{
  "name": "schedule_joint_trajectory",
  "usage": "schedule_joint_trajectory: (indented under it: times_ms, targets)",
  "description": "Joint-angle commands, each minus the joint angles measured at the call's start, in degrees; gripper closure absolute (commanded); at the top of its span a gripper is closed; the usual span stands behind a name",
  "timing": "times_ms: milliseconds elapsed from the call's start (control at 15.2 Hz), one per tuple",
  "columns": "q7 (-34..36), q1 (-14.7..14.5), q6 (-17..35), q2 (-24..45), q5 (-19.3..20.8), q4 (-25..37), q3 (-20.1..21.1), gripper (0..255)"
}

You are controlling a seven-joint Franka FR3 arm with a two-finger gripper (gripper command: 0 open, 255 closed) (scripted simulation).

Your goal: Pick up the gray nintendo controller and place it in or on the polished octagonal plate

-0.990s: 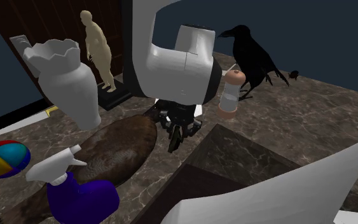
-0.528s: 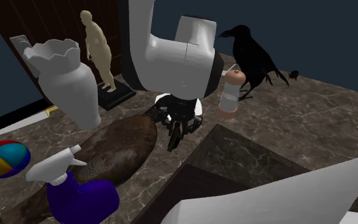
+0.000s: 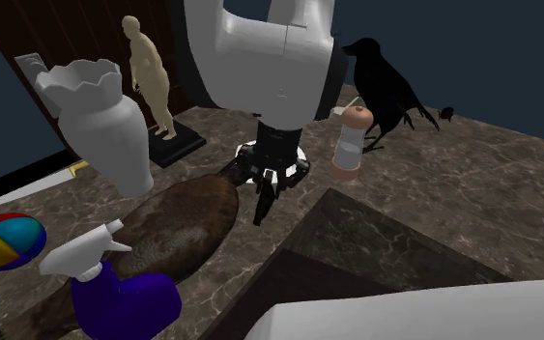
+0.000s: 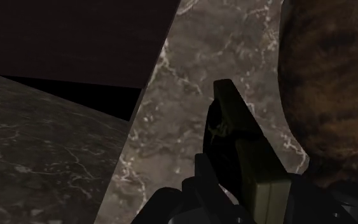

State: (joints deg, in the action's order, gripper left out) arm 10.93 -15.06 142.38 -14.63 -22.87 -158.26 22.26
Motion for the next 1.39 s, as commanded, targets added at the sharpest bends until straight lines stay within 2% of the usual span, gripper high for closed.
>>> schedule_joint_trajectory:
  times_ms: [0,264,726,1122,1320]
  targets:
    - [0.3,-0.1,-2.2,-1.9,0.1,0.3,-0.2,255]
    - [0.7,-0.1,-6.4,-5.1,0.5,1.3,-0.7,255]
    - [4.0,4.4,-5.9,11.1,9.0,16.9,-0.5,255]
    - [7.5,5.0,-8.6,23.8,16.0,31.9,-1.6,255]
    - [7.6,4.8,-6.4,25.4,16.5,31.3,-1.8,255]
